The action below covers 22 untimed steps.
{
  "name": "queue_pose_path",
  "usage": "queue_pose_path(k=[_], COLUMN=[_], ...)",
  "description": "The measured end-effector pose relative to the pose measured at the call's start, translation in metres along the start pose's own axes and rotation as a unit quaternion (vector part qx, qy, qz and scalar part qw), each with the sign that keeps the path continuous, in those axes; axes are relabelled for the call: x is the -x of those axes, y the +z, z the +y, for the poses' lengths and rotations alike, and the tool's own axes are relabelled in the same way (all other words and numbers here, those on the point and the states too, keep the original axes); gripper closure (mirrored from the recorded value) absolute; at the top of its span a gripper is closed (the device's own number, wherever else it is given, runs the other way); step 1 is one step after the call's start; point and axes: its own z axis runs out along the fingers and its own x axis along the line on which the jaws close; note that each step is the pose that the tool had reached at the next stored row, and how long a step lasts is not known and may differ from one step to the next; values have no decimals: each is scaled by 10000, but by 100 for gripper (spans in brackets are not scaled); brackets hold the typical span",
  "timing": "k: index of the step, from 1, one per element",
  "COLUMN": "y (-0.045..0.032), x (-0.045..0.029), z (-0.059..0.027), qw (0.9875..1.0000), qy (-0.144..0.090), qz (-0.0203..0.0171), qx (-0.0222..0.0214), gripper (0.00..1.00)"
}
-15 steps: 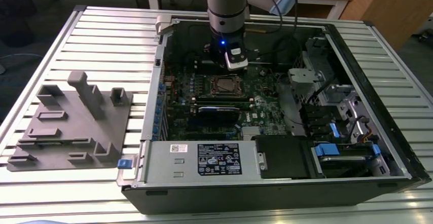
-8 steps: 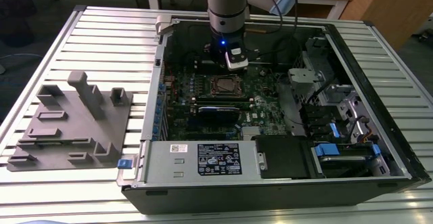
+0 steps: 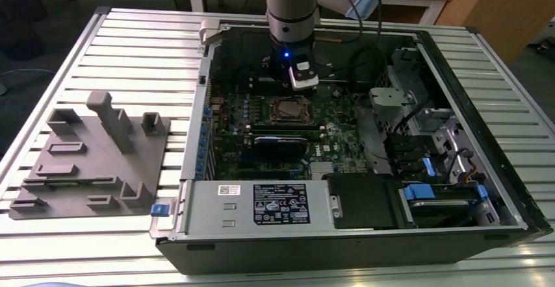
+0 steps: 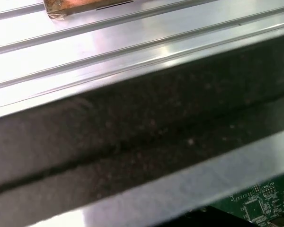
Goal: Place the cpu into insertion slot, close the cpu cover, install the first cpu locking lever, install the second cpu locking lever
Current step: 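Install the first cpu locking lever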
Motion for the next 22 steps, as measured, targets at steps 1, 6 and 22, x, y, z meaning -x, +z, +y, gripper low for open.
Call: queue_pose_path(k=[1,6,22], y=[2,11,-5], x=[0,0,-5], z=[0,0,23], qw=[10000,9999,9999], qy=[-3,-17,-19], qz=[-6,-38,-44], qx=[-18,-110,-125], gripper=[89,89,89])
